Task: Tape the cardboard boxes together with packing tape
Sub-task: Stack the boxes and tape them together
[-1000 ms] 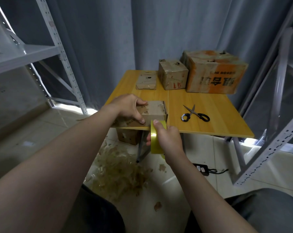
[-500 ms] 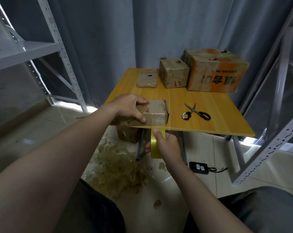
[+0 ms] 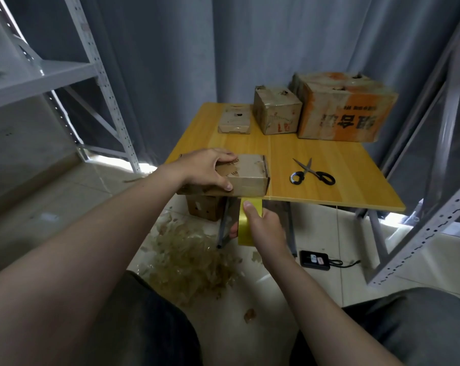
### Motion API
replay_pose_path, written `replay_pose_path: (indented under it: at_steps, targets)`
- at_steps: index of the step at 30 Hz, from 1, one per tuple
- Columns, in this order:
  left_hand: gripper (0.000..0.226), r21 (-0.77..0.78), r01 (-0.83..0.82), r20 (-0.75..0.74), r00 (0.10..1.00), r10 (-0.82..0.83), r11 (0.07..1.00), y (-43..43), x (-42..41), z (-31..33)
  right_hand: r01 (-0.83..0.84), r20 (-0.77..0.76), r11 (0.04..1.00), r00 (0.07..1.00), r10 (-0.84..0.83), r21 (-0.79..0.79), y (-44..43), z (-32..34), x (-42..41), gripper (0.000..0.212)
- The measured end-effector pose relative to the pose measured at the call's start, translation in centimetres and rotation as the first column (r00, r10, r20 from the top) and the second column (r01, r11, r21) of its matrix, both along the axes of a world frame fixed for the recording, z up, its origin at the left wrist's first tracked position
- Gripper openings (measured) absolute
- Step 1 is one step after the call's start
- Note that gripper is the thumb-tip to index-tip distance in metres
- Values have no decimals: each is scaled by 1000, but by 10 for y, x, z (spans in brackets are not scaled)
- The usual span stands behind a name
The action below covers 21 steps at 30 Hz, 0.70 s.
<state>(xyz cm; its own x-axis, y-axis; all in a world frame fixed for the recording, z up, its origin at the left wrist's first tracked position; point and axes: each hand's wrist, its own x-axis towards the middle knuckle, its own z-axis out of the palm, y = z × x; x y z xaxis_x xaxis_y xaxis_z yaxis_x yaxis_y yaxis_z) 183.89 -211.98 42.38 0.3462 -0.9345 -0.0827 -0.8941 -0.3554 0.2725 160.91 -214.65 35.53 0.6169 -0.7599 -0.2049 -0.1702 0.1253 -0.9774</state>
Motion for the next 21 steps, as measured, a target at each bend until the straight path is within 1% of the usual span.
replay_pose_path:
  at_steps: [2, 4, 7, 10, 13, 15, 18, 21]
  targets:
    - [99, 3, 24, 144, 989, -24, 1000, 5, -7, -1, 15, 11, 999, 1000, -16, 37, 3, 1, -2, 28]
    - [96, -46, 57, 303, 952, -40, 997, 12, -16, -7, 17, 20, 994, 1000, -20, 109, 6, 2, -3, 27]
    - [94, -118, 109, 430, 902, -48, 987, 21, -28, -19, 10, 1, 988, 1000, -11, 152, 8, 3, -6, 27]
    - [93, -163, 101, 483, 876, -10, 981, 23, -38, -30, 19, 2, 988, 1000, -20, 155, 9, 4, -6, 25]
    - [103, -141, 57, 553, 833, 30, 988, 19, -48, -42, 5, 8, 988, 1000, -6, 156, 9, 6, -3, 26]
    - [98, -174, 27, 577, 813, 80, 984, 17, -51, -47, 0, 11, 989, 1000, -2, 149, 10, 4, -2, 27]
    - [81, -222, -9, 558, 819, 135, 975, 13, -49, -49, 3, 45, 993, 999, -8, 120, 13, 0, -3, 27]
    - [75, -215, -27, 467, 875, 126, 976, 9, -43, -43, -18, 88, 989, 996, 5, 146, 16, 8, -7, 23]
